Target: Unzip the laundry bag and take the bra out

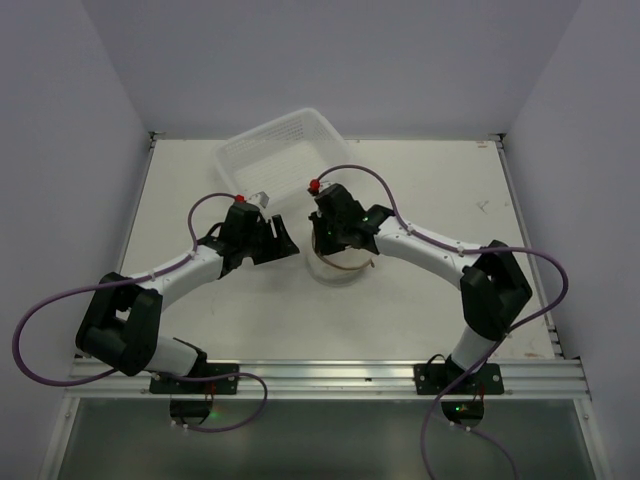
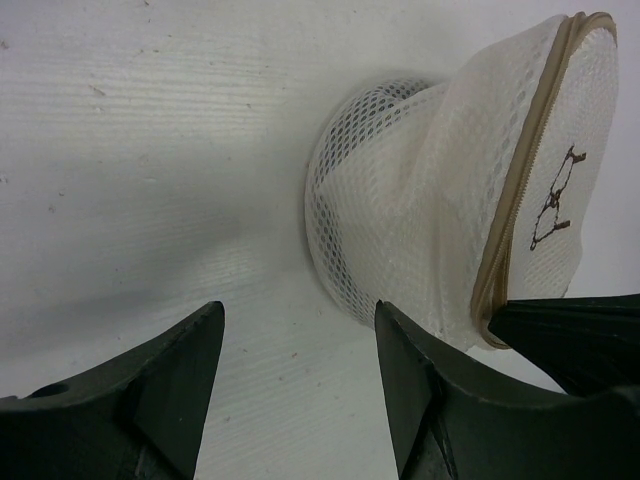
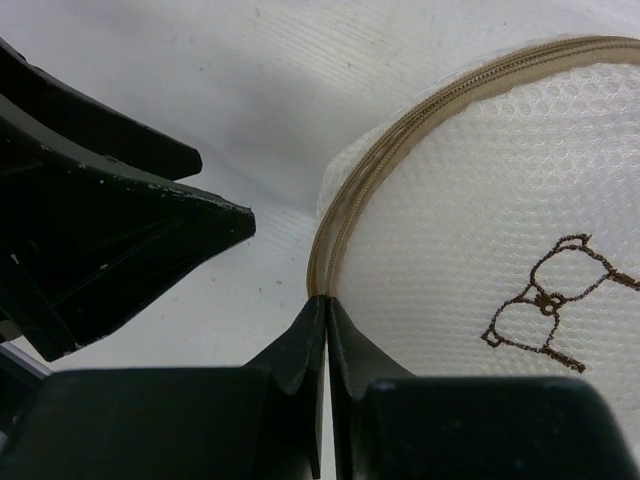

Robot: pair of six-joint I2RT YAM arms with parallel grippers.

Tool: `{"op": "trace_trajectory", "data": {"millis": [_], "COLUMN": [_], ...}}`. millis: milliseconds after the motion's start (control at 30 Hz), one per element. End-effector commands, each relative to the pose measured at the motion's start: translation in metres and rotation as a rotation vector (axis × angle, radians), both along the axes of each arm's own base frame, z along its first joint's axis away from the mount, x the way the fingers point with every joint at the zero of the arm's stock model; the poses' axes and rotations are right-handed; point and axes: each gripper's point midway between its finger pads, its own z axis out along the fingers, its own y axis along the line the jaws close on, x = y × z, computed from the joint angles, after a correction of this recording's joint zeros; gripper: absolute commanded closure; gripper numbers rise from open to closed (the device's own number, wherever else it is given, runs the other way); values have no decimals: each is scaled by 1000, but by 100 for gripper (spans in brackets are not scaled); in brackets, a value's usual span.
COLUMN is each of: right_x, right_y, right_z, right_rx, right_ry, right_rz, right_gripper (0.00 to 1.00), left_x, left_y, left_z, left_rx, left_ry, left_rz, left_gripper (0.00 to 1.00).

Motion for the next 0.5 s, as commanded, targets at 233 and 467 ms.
{"op": "trace_trajectory", "data": {"millis": [233, 467], "right_x": [10, 5], "right_y": [-31, -100], "right_z": [60, 86], "right_rx": [19, 23], "right_ry": [-175, -281], "right_rz": [-125, -377], "right_gripper": [100, 100], "left_x": [4, 10], "left_y": [1, 0], "left_z": [3, 12], "left_rx": [6, 7], "left_ry": [-29, -50], "left_rz": [-13, -16], "left_gripper": [34, 34]}}
